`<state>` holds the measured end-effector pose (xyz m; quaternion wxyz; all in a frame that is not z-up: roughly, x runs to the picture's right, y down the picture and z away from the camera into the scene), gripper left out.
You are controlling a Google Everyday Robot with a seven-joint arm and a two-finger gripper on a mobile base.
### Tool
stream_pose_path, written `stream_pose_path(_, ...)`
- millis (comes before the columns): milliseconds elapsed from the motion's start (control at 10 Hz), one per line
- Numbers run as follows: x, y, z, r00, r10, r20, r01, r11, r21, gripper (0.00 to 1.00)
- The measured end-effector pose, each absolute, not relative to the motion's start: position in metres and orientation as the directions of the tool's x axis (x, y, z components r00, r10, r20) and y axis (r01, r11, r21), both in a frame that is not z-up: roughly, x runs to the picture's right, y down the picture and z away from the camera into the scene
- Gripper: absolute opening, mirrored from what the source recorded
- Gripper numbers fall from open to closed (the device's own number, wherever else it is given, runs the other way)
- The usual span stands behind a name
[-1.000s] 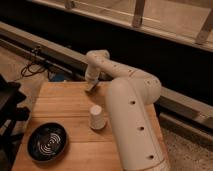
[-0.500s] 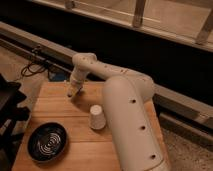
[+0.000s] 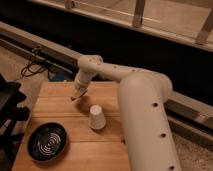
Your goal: Wipe the white sponge on the table
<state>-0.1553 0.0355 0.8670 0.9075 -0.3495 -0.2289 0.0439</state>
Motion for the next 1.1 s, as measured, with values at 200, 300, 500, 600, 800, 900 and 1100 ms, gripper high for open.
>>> stream_pose_path(200, -0.102, 0.030, 0.875, 0.913, 0.261, 0.313, 0.011, 0.752, -0.659, 0.00)
stream_pose_path(300, -0.083, 0.027, 0.885, 0.921, 0.268, 0.282, -0.016, 0.750, -0.661, 0.00)
stream_pose_path(500, -0.064, 0.016, 0.909, 0.928, 0.278, 0.247, -0.050, 0.751, -0.658, 0.00)
stream_pose_path(600, -0.061, 0.011, 0.920, 0.931, 0.279, 0.236, -0.059, 0.753, -0.655, 0.00)
stream_pose_path(800, -0.071, 0.002, 0.933, 0.930, 0.277, 0.242, -0.059, 0.762, -0.645, 0.00)
stream_pose_path(900, -0.082, -0.001, 0.937, 0.926, 0.277, 0.258, -0.051, 0.768, -0.639, 0.00)
stream_pose_path(1100, -0.118, 0.003, 0.937, 0.912, 0.270, 0.309, -0.013, 0.771, -0.636, 0.00)
